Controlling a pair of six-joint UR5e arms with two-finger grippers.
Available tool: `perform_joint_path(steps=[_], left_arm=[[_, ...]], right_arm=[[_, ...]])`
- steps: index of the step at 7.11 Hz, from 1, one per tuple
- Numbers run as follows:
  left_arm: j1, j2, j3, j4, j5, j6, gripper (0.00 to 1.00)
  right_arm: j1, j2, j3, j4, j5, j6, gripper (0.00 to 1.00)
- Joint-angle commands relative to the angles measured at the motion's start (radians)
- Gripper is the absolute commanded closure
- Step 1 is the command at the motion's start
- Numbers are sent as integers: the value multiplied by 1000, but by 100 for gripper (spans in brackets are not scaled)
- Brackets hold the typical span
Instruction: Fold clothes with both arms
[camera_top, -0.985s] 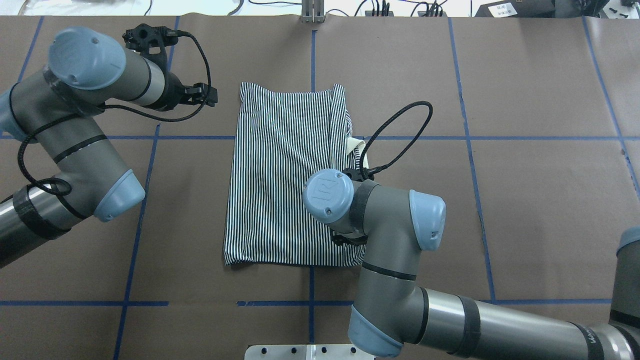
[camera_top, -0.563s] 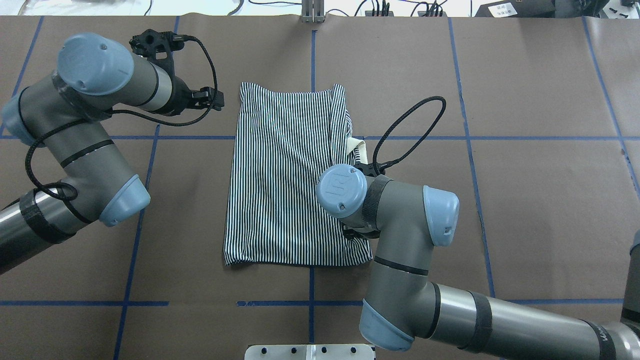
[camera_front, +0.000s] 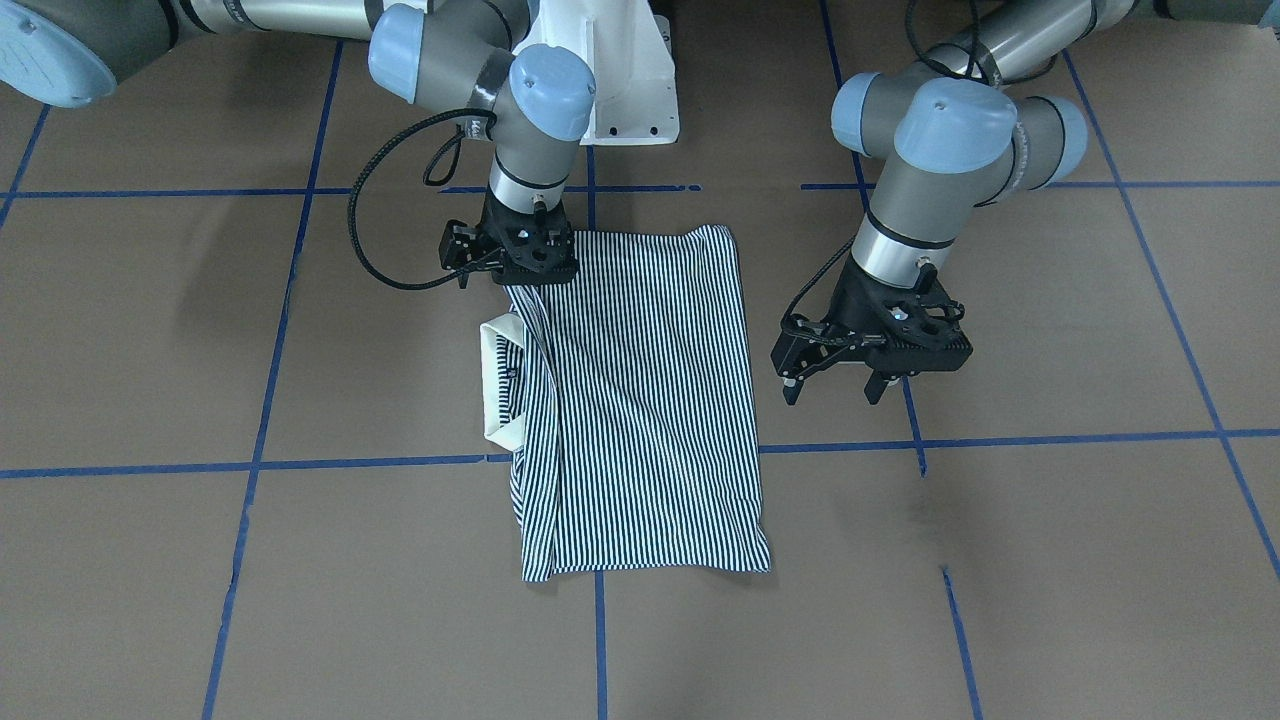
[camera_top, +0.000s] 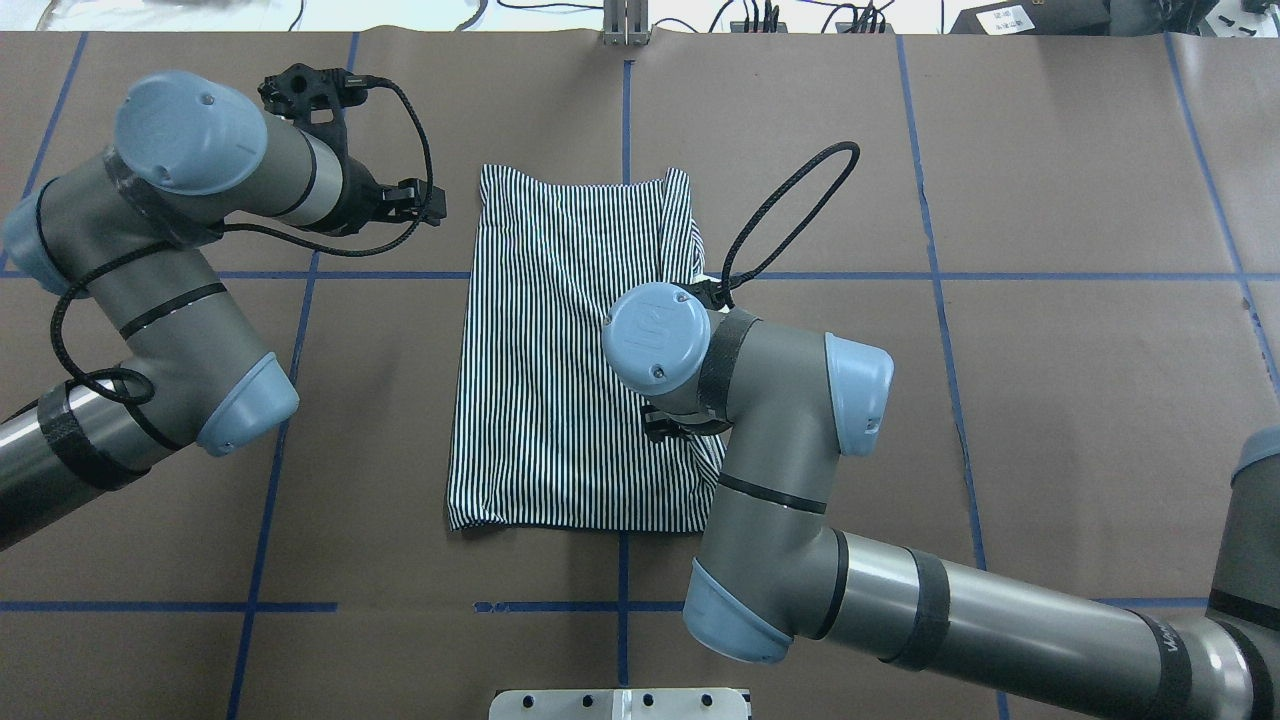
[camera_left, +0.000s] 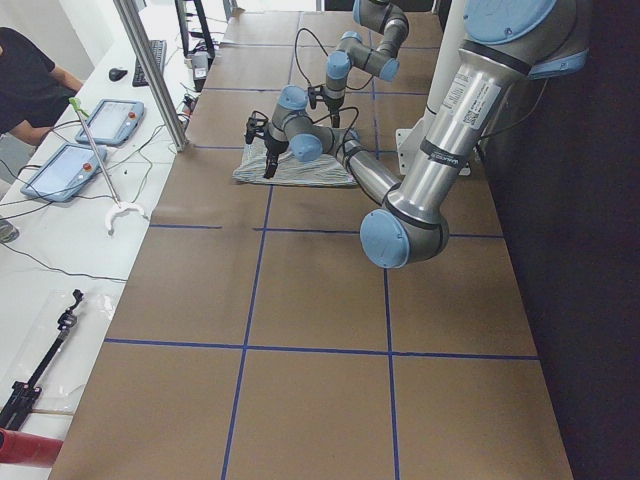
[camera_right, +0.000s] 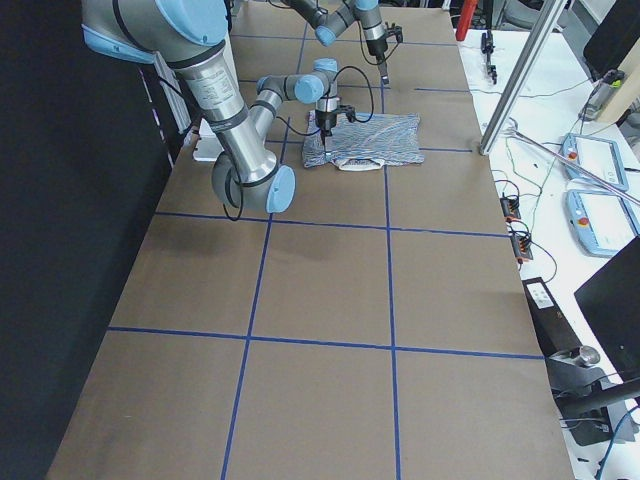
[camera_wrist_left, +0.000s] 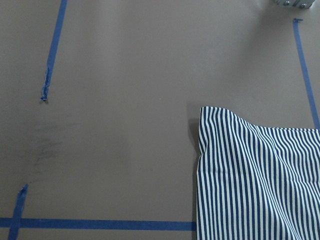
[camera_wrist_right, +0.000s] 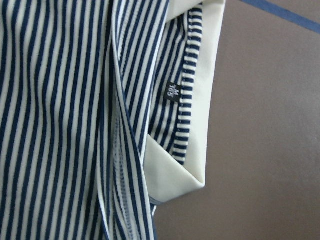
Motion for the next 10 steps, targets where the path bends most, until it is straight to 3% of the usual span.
perform_joint_path(steps=[1, 5, 10], left_arm=[[0, 2, 1, 0, 0, 2, 0], [0, 3, 2, 0, 0, 2, 0], [0, -5, 21, -15, 0, -1, 0]], right_arm=[[1, 15, -58, 50, -4, -29, 0], [-4, 15, -89, 52, -1, -37, 0], [55, -22, -48, 6, 8, -98, 0]])
